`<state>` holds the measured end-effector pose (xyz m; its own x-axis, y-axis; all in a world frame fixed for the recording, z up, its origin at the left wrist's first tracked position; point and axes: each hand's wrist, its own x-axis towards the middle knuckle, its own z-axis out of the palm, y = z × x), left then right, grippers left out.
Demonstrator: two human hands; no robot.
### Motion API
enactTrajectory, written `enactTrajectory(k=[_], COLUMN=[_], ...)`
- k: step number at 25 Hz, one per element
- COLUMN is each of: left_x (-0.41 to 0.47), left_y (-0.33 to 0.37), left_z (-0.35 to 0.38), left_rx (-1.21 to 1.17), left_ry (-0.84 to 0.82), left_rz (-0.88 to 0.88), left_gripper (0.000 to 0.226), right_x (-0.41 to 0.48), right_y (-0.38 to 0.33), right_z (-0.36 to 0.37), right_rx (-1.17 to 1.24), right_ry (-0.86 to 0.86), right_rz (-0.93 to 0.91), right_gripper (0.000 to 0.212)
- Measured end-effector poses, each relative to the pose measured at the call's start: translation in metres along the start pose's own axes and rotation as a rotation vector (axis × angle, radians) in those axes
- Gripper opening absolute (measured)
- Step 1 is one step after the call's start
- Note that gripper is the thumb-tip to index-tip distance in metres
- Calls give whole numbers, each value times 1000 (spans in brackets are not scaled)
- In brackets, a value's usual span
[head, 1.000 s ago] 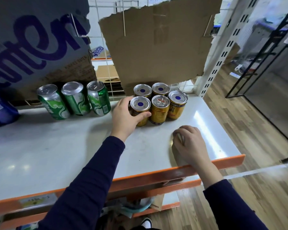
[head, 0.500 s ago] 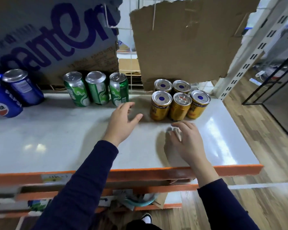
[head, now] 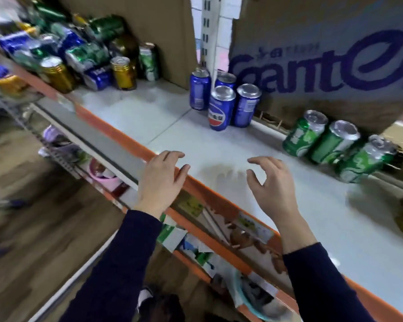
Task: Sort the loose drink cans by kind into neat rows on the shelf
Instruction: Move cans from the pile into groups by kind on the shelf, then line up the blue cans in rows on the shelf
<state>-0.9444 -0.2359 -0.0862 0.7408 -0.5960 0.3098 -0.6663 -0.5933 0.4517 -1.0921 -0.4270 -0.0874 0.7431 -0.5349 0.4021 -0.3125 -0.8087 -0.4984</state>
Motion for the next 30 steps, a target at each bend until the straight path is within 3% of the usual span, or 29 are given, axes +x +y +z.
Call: enactTrajectory(k=[11, 16, 30], left_x=[5, 26, 219], left_y=[-233, -293, -413], left_z=[-142, -156, -196], left_rx=[221, 201, 199], left_ry=[190, 195, 317], left_rz=[-202, -287, -229], left_gripper=[30, 33, 28], right_x=[84, 127, 358], right_y=[-221, -259, -358], right_z=[183, 233, 319], right_rx=[156, 200, 361], right_ry=[-128, -194, -23], right_rz=[-184, -244, -444], right_gripper=[23, 21, 23])
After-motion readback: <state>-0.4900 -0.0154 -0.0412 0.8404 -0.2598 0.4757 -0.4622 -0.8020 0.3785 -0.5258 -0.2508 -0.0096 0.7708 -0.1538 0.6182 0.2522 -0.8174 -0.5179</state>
